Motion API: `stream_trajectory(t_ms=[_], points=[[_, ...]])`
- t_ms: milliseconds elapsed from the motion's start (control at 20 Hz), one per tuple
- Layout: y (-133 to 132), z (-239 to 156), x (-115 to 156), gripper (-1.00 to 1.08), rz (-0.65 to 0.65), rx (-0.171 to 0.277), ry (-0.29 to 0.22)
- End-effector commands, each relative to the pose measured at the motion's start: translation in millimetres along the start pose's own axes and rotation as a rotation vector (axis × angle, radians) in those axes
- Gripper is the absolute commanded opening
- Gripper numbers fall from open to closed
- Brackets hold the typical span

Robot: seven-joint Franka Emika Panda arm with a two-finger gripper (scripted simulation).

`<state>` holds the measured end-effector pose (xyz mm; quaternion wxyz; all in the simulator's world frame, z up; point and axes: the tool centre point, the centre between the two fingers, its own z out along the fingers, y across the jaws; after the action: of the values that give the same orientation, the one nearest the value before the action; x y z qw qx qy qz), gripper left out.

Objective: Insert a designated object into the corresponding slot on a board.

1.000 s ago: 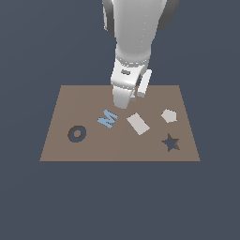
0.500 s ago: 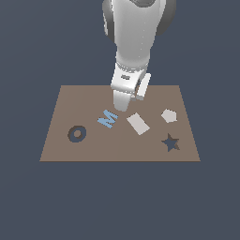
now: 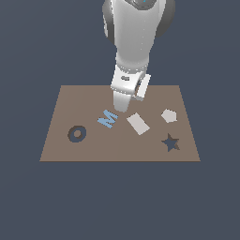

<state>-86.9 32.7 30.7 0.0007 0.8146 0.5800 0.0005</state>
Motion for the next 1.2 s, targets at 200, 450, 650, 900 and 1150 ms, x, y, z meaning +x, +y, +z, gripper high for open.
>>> stream_trajectory(t_ms=[200, 450, 650, 900, 1150], points=[[0, -2, 0, -1.00, 0.000, 0.001, 0.000], [0, -3, 0, -1.00, 0.002, 0.002, 0.000], [-1, -3, 4, -1.00, 0.021, 0.002, 0.000], [-2, -3, 12, -1.00, 0.070, 0.001, 0.000], [-2, -4, 25, -1.00, 0.149, 0.001, 0.000]])
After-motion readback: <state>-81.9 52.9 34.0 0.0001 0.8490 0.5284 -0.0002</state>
